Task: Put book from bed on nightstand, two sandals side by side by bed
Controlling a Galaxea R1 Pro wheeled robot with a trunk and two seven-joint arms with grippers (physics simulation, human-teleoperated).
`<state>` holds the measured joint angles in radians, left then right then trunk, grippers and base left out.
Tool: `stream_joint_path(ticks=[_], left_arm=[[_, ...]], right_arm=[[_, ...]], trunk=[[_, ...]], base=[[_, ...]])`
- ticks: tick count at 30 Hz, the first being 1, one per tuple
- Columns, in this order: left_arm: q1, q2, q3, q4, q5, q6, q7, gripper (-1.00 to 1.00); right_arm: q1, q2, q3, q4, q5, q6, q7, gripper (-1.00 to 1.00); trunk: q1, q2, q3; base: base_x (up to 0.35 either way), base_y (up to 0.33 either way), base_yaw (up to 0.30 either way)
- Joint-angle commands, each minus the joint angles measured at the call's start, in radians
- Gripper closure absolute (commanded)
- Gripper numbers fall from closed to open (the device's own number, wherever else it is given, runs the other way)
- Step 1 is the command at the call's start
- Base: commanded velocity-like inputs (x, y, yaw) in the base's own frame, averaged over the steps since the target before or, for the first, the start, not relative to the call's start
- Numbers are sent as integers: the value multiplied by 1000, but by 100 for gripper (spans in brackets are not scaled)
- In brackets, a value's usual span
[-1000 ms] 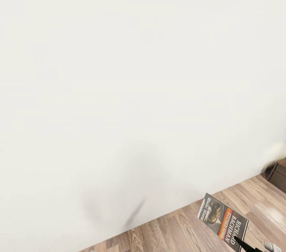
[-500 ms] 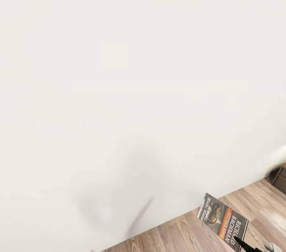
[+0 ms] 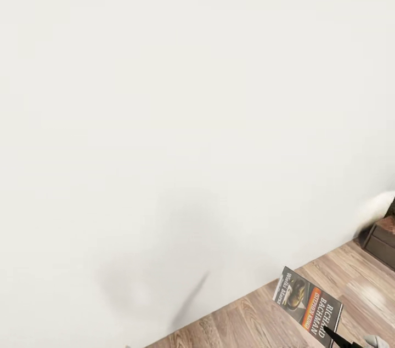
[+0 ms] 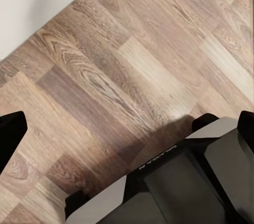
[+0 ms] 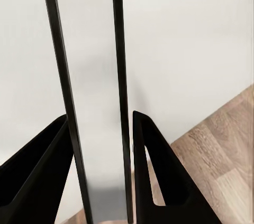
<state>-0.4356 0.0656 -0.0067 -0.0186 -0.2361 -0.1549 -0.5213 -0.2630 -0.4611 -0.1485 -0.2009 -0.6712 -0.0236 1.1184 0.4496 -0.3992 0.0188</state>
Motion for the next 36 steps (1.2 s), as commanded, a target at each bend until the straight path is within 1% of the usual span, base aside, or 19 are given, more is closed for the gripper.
stream_joint_path(ticks=[1, 24, 28, 36], left_arm=[[0, 0, 0, 0, -8, -8, 0, -100], [0, 0, -1, 0, -8, -8, 0, -100], [0, 0, -1, 0, -8, -8, 0, -100], [0, 0, -1, 0, -8, -8, 0, -100]], right_arm=[[-1, 0, -1, 1, -1, -3, 3, 100], [-1, 0, -2, 1, -2, -3, 3, 100], [-1, 1, -2, 1, -3, -3, 3, 100], [-1, 0, -2, 1, -4, -3, 4, 100]], trunk=[[0, -1, 0], [0, -1, 0], [0, -1, 0], [0, -1, 0]], base=[[0, 0, -222], [3, 0, -213], [191, 0, -143], [307, 0, -27]])
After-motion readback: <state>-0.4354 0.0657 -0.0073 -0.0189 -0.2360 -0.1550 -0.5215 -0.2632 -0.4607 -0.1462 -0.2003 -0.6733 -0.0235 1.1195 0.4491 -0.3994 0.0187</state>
